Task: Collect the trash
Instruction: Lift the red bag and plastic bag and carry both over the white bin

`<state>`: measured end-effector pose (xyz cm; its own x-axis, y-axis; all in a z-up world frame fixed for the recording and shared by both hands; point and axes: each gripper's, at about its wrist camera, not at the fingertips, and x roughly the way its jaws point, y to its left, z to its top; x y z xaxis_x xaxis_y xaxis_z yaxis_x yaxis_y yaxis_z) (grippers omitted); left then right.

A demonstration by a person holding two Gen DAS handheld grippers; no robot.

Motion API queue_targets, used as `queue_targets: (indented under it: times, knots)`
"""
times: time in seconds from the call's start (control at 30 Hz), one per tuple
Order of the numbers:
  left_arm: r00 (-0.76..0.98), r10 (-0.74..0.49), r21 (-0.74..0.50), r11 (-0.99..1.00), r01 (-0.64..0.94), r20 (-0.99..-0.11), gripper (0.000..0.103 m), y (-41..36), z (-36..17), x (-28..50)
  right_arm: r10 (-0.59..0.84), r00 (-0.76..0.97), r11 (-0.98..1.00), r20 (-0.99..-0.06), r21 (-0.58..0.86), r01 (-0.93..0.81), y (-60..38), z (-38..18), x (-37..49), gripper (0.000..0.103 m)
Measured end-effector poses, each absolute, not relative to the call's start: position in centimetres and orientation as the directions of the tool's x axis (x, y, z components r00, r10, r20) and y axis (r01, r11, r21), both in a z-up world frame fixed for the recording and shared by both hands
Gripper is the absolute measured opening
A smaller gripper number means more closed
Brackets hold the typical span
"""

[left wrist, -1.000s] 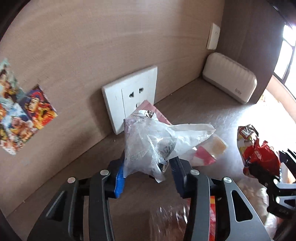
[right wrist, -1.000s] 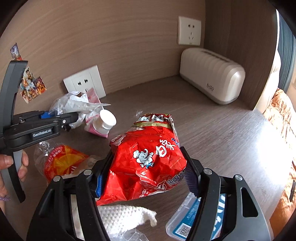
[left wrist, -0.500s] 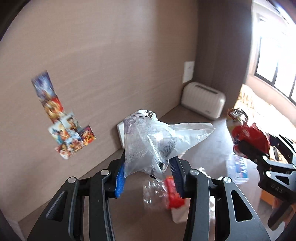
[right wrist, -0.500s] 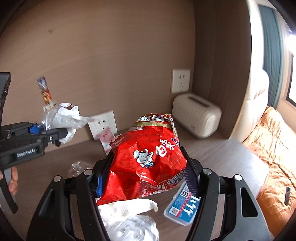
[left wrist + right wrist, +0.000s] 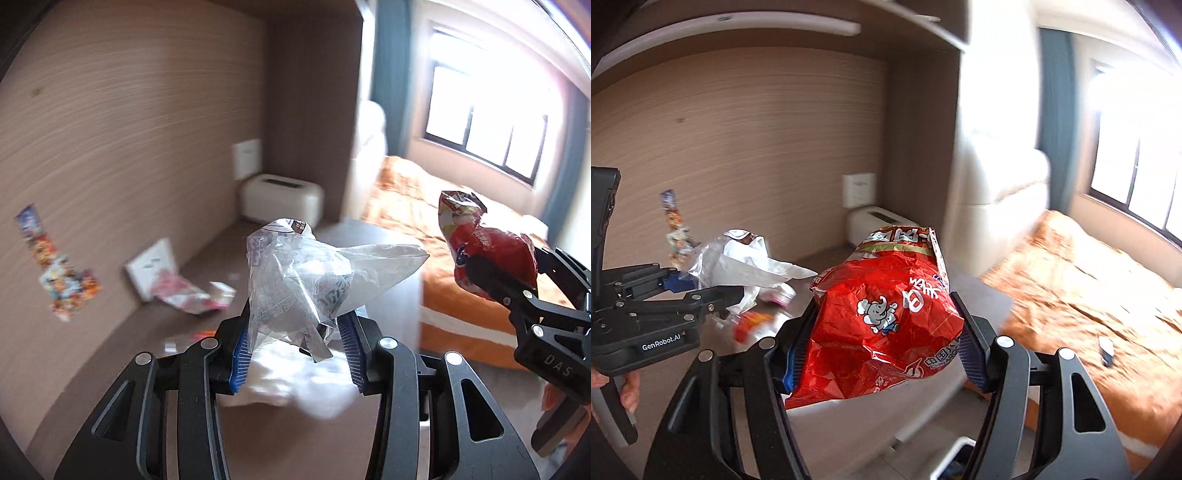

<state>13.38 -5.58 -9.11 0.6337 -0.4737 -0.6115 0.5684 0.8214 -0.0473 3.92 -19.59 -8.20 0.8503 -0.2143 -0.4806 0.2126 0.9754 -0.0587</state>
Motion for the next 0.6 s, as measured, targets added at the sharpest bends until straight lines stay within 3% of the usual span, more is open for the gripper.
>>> queue_targets:
  times: [0.3,0.6]
  knots:
    - [0.508,-0.566,-0.032,0.687,0.725,-0.649,0.042,-16.0,-12.3,8.8,-0.381,0.768,0.91,-0.516,-0.061,0.41,-27.4,-10.7,-3.1,0.067]
    - [0.429,-0.527,-0.024,0.651,0.759,-0.734,0.042,-26.4,-19.3,4.9,-0.379,0.725,0.9,-0.575,-0.047,0.433,-35.4,-15.6,-6.5,0.067]
